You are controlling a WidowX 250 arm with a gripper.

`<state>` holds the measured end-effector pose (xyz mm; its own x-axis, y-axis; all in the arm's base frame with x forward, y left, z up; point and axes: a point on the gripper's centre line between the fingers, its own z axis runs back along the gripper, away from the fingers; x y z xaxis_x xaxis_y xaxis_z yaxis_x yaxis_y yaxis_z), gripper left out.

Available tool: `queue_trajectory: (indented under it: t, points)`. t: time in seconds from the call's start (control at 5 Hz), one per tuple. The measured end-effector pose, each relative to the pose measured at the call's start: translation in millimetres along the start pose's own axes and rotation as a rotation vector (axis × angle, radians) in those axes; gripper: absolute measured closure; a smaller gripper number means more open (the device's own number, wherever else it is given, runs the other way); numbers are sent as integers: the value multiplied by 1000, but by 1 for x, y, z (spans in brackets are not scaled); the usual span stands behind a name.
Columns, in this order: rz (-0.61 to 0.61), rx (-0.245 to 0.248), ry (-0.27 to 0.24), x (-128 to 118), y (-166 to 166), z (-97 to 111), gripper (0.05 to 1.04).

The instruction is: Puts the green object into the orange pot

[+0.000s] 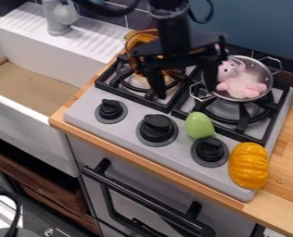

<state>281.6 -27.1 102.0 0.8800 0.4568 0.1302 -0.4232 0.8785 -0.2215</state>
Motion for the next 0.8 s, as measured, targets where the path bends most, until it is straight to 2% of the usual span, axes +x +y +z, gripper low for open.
queue_trajectory:
  t: [0.2, 0.4, 0.8]
  points:
    - [-125, -59, 6, 0, -2, -14, 90]
    - [-142, -55, 4, -2, -4, -26, 90]
    - [-190, -35, 29, -12, -13, -52, 90]
